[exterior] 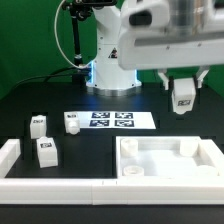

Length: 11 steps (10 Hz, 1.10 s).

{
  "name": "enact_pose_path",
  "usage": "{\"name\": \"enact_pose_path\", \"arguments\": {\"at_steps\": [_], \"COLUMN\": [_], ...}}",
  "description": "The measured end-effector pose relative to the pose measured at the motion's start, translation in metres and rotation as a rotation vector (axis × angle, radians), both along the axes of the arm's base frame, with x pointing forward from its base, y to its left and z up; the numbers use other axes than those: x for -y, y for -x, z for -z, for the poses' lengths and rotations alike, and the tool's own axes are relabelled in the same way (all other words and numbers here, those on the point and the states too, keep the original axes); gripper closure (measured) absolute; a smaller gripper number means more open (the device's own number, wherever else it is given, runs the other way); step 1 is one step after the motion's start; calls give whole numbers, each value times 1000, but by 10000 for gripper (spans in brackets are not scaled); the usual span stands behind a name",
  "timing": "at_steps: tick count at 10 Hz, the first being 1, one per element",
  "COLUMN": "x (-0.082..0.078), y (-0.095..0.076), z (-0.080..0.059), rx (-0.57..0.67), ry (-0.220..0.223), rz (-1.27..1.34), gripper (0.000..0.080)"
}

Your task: Assemble one leg

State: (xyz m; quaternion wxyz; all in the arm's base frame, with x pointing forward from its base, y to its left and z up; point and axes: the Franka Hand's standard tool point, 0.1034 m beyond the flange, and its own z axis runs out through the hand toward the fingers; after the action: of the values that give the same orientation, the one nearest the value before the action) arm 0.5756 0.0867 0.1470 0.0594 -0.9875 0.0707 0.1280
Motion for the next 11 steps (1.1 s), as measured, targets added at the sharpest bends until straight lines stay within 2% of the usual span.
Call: {"name": "enact_pose_path", "arguments": {"at_steps": [1, 2, 4, 10, 11], "x": [-7, -9, -11, -11, -13], "y": [-11, -17, -17, -78, -77], "z": [-11, -12, -10, -4, -2], "rx": [67, 144, 245, 770, 836], "ry": [14, 17, 24, 77, 80], "rz": [22, 25, 32, -6, 0], "gripper": [512, 512, 512, 512, 512]}}
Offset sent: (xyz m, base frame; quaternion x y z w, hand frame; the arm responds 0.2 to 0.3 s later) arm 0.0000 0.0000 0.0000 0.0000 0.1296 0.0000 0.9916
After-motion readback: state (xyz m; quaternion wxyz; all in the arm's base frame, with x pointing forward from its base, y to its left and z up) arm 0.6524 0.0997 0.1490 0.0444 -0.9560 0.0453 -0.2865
